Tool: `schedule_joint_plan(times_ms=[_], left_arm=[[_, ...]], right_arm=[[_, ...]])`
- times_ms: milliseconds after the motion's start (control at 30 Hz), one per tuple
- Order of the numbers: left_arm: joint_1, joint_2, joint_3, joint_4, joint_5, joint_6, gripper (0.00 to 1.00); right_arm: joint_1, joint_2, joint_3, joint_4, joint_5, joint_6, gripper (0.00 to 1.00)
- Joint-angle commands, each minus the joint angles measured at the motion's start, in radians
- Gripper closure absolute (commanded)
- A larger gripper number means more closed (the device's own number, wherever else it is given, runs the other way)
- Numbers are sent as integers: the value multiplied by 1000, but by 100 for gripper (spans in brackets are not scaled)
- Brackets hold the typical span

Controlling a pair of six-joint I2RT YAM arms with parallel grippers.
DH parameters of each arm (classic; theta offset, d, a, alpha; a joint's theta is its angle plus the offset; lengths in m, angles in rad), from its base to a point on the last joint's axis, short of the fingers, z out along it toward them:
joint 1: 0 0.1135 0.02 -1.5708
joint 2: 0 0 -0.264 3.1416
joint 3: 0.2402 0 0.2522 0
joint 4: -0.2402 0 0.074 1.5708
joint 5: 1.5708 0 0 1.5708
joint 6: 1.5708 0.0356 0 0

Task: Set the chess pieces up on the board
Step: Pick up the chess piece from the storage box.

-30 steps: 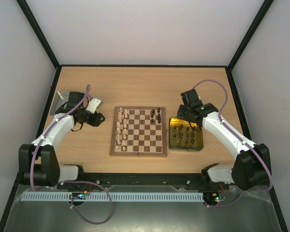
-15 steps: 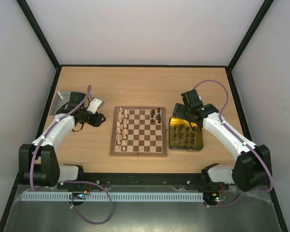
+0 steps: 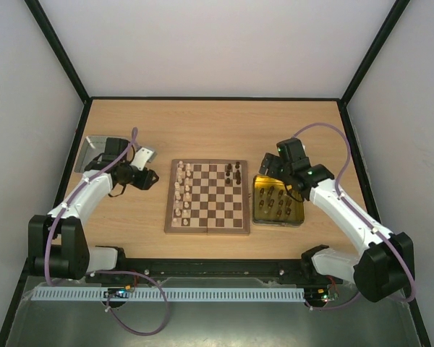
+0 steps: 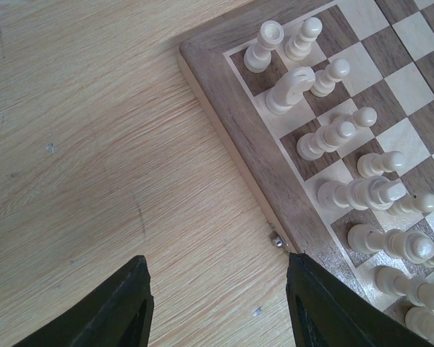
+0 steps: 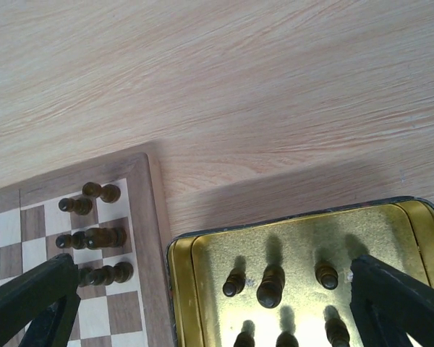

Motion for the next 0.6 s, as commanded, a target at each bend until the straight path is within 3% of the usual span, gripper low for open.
schedule_joint_plan(times_ms=[0,167,233,300,467,567], left_arm=[[-11,-4,-13,0,-6,-7,47],[-18,2,-12,3,-13,-9,47],[-22,5,-12,4,-15,-10,47],[-24,6,-11,4,-18,-12,47],[-24,2,-13,6,-20,-13,47],[-24,1,-14,7,-20,-14,47]], right_arm=[[5,-26,-8,36,44,-29,2],[12,66,76,-88,34,-9,3],[59,122,119,-143,133,-7,16],[103,141,147,-171,208,17,20],[128,130,174,-175,169,37,13],[128,160,211,-223,160,34,15]])
